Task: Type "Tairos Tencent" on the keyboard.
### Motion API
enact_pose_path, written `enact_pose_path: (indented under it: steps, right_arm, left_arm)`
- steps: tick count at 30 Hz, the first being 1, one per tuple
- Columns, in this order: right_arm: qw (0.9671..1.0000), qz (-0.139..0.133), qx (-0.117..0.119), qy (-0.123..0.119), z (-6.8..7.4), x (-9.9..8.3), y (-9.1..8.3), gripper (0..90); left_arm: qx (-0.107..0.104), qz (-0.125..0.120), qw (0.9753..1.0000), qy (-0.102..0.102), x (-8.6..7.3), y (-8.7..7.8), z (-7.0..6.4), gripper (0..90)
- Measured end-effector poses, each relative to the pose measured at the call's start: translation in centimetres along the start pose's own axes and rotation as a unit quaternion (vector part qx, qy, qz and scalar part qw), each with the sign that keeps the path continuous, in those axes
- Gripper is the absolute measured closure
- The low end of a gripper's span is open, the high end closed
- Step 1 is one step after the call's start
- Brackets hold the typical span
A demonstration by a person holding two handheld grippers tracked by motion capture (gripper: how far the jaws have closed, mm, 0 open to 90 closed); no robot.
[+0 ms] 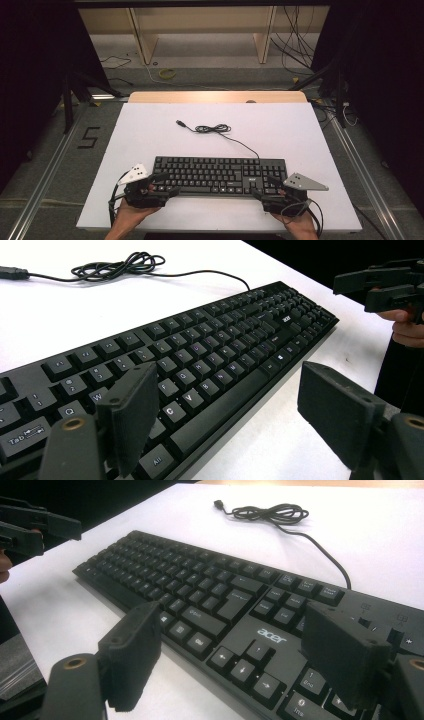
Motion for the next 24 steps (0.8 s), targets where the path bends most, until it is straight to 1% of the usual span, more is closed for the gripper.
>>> enact_pose_path:
  steps: [8, 11, 14, 19, 21, 22, 24]
  right_arm:
    - [1.0, -0.001, -0.001, 0.0, 0.0, 0.1, 0.1, 25.7]
    - [1.0, -0.004, 0.006, 0.001, 0.3, 0.3, 0.4, 26.5]
    - [0.9999, 0.0, 0.011, -0.002, 0.6, 0.4, 0.8, 26.5]
    - [0.9997, 0.001, 0.023, -0.002, 1.2, 1.0, 1.6, 27.4]
    - [0.9995, 0.002, 0.03, -0.003, 1.5, 1.3, 2.1, 28.1]
    - [0.9994, 0.004, 0.034, -0.005, 1.7, 1.4, 2.4, 28.3]
    - [0.9993, 0.007, 0.036, -0.007, 1.8, 1.5, 2.7, 28.6]
  left_arm:
    - [0.001, -0.001, 1.0, -0.002, 0.0, 0.0, 0.1, 24.1]
    - [0.003, -0.001, 1.0, -0.002, 0.0, 0.0, 0.1, 24.2]
    - [0.005, -0.002, 1.0, -0.003, 0.0, 0.0, 0.2, 24.2]
    - [0.01, -0.001, 0.9999, -0.007, 0.0, -0.1, 0.5, 24.3]
    - [0.013, -0.002, 0.9999, -0.009, 0.0, -0.1, 0.6, 24.4]
    - [0.017, -0.003, 0.9998, -0.014, 0.1, -0.1, 0.8, 24.5]
    - [0.02, -0.003, 0.9997, -0.014, 0.1, -0.2, 0.9, 24.6]
Point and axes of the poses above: each handheld gripper's, and its own axes: y roughly forward along the jaws, x roughly out of its top, z roughly to its left, the point moved 7 cm from there along y, roughly forward along the jaws, and after that the axes turned 9 degrees about x, right-handed, at the moved point
